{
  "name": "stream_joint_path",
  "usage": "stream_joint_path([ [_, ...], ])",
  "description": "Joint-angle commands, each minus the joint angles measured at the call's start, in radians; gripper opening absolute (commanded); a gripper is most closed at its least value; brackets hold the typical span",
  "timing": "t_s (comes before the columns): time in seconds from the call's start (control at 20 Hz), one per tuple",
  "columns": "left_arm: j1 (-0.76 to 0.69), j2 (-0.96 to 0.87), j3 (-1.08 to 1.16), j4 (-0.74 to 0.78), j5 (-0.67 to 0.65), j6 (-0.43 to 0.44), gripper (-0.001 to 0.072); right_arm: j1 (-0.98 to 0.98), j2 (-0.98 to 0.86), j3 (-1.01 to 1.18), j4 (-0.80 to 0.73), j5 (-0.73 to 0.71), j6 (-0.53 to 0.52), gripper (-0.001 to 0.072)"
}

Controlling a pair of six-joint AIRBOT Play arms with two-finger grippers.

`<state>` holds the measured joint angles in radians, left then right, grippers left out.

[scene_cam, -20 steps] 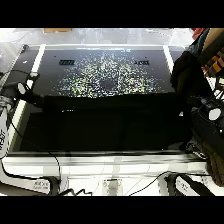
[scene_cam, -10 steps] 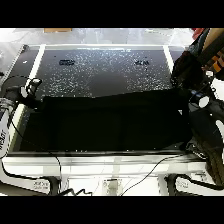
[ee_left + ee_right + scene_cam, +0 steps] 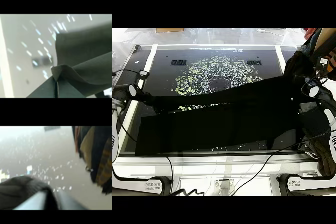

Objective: Fold the clothes and pants, and hang the long-sleeved shirts on hangers.

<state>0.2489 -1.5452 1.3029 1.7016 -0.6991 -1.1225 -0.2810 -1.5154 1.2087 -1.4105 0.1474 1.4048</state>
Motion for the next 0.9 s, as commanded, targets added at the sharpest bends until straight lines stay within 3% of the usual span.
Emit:
stream_joint_path([
  [0.0, -0.002, 0.065, 0.0, 0.0, 0.156, 0.0, 0.001, 0.001, -0.006, 0.009, 0.0, -0.016, 0.0, 0.0355],
  [0.15, -0.001, 0.114, -0.001, 0.0, 0.174, 0.0, 0.0009, 0.001, -0.006, 0.009, 0.0, 0.0, 0.0, 0.0355],
  [0.35, 0.037, 0.107, -0.042, 0.0, -0.065, 0.0, 0.0008, 0.001, -0.006, 0.009, 0.0, 0.019, 0.0, 0.0353],
  [0.5, 0.087, 0.086, -0.121, 0.0, -0.11, 0.0, 0.0013, 0.001, -0.006, 0.009, -0.002, 0.078, 0.0, 0.0353],
  [0.55, 0.097, 0.076, -0.13, 0.0, -0.133, 0.0, 0.0093, 0.001, -0.006, 0.009, -0.003, 0.101, 0.0, 0.0353],
  [0.6, 0.101, 0.069, -0.132, 0.0, -0.151, -0.006, 0.0419, 0.001, -0.006, 0.009, -0.006, 0.119, 0.0, 0.0353],
  [0.65, 0.103, 0.067, -0.132, 0.0, -0.144, -0.047, 0.0667, 0.001, -0.006, 0.008, -0.008, 0.134, 0.0, 0.0353],
  [0.85, 0.102, 0.091, -0.131, 0.0, -0.042, -0.265, 0.0679, -0.002, -0.003, 0.009, -0.009, 0.19, 0.0, 0.0352],
])
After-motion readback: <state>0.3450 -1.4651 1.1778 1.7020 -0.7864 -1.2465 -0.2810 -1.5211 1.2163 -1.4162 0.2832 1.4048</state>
